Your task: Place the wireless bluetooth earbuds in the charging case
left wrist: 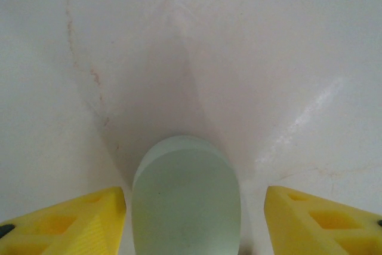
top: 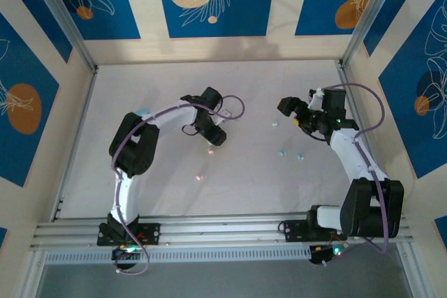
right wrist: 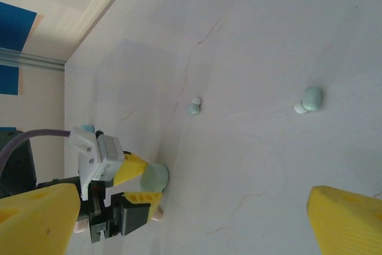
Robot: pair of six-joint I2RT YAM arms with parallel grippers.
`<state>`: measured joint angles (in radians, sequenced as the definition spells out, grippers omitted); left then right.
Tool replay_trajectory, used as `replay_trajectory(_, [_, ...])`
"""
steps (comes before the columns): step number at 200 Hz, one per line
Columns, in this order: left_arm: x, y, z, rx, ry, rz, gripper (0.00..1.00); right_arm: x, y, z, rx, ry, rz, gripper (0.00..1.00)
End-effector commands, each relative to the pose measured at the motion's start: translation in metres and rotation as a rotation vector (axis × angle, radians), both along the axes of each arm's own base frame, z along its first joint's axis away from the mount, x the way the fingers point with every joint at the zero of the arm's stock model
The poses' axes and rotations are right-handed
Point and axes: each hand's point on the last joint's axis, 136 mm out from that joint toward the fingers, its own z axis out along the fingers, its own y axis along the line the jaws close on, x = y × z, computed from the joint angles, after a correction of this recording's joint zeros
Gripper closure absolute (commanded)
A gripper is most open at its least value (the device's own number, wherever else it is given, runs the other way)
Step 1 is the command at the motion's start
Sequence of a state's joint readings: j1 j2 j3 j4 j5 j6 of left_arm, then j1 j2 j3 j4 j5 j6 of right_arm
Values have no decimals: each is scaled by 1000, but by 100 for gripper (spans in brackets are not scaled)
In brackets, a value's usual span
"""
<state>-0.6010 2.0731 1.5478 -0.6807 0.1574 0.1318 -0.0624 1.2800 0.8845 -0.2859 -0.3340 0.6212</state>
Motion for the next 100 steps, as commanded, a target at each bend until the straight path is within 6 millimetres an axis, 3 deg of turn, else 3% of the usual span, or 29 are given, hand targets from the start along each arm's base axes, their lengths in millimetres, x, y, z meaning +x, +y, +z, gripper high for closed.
replay_trajectory(1, [8, 3, 30, -55, 13, 63, 38, -2, 2, 7, 12, -11, 21, 2])
replay_trajectory(64, [4, 14, 15, 9, 66, 137, 35, -2, 2, 5, 19, -7, 23, 2])
replay_trajectory(100, [4, 8, 12, -6, 79, 133, 29, -3, 2, 3, 21, 1, 21, 2])
